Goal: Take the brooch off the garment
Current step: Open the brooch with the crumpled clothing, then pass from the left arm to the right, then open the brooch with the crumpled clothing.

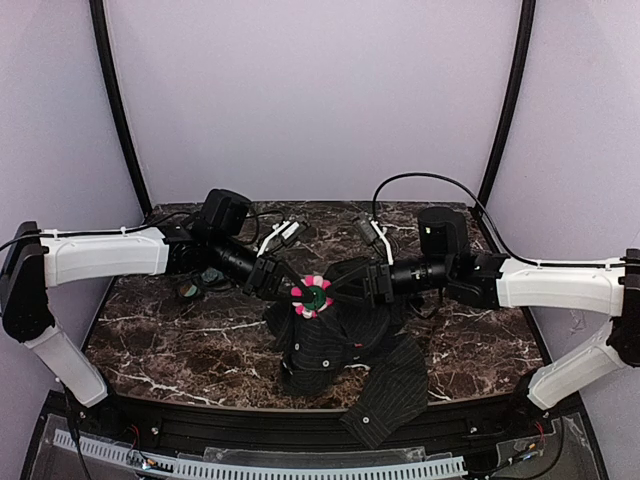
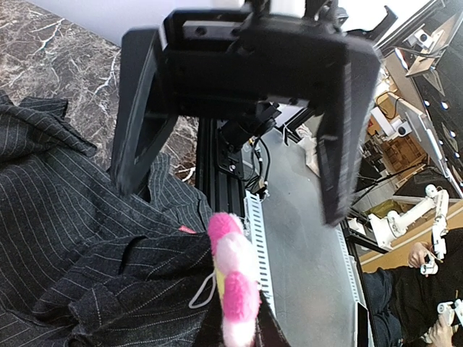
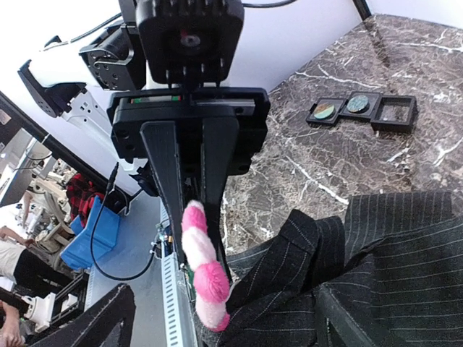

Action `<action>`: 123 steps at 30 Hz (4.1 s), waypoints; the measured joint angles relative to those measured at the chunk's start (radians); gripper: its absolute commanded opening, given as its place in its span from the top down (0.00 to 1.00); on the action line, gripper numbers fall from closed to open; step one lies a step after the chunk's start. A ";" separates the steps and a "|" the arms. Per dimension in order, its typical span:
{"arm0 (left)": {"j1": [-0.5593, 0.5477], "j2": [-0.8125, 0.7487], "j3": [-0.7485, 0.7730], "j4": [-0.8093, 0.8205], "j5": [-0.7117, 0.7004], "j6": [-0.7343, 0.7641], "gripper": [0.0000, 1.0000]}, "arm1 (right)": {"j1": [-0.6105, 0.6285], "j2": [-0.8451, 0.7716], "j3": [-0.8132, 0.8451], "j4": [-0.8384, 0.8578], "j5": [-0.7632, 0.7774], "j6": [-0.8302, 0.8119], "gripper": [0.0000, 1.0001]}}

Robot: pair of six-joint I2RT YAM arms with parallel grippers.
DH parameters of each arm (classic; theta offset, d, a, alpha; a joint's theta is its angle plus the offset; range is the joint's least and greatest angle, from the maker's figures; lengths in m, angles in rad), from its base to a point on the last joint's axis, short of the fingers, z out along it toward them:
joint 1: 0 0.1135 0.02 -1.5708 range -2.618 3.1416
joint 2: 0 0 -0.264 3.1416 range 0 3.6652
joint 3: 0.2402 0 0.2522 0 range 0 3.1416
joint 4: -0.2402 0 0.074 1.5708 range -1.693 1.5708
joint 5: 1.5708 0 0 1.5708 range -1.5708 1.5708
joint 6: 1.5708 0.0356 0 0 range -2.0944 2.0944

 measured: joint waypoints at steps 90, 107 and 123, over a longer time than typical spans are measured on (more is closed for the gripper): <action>-0.013 0.005 0.027 -0.142 -0.069 0.050 0.38 | 0.010 0.295 0.112 0.061 -0.241 0.084 1.00; 0.007 0.005 0.062 -0.150 -0.085 0.106 0.70 | 0.005 0.225 0.085 0.081 -0.158 0.073 1.00; 0.027 0.005 0.062 -0.150 -0.086 0.100 0.93 | 0.002 0.220 0.085 0.091 -0.162 0.061 1.00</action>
